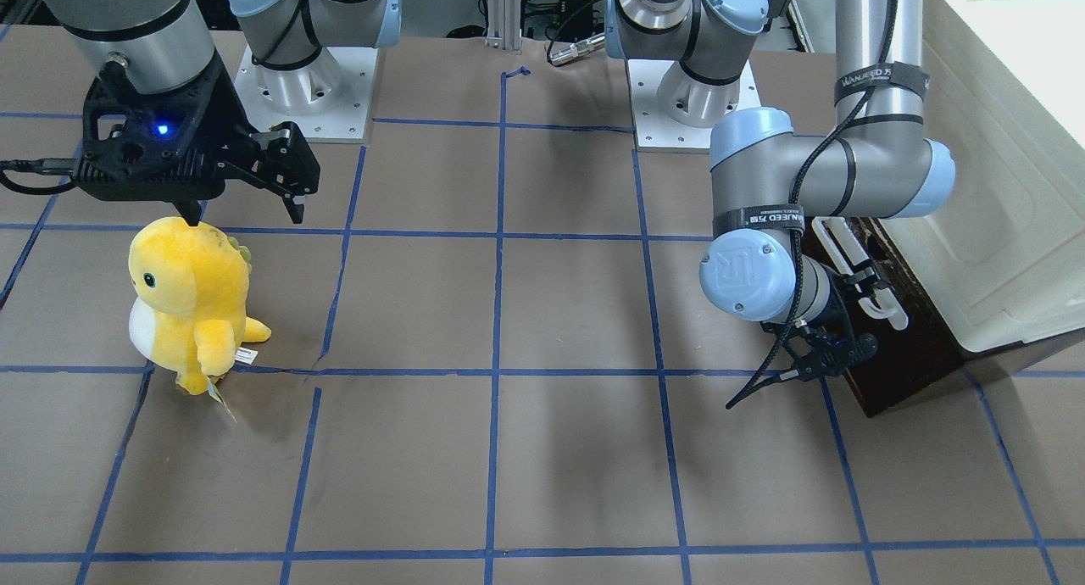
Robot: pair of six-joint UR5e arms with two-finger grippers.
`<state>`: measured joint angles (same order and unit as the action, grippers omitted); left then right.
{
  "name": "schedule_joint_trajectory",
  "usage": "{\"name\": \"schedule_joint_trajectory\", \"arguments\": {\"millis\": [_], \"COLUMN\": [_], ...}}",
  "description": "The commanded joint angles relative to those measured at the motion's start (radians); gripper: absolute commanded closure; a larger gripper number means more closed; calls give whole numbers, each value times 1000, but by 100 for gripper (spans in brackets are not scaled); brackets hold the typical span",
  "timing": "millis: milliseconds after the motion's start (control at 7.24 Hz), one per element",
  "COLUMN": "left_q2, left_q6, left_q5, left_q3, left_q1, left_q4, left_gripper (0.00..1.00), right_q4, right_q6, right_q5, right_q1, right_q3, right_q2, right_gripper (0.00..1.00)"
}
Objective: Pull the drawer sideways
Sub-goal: 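Move the left gripper down to the white drawer handle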
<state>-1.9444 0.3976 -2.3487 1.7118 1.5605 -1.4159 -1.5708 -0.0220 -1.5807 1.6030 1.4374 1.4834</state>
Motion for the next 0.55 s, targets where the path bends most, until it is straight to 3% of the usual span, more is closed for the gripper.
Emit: {"name": "schedule_joint_trajectory", "arguments": {"millis": [0, 414], "left_q2": [1, 1], "left_q6": [73, 99], "left_q5": [2, 9], "left_q3": [2, 3], "left_q1": [-17, -33], "left_q4": [-12, -35], "left_gripper": [15, 15], "right_q4": [0, 0], "right_q6": [0, 0], "right_q5": [-1, -1], "right_q1": [0, 0], "right_q3": [0, 0], "right_q2": [0, 0], "right_gripper": [0, 0]}}
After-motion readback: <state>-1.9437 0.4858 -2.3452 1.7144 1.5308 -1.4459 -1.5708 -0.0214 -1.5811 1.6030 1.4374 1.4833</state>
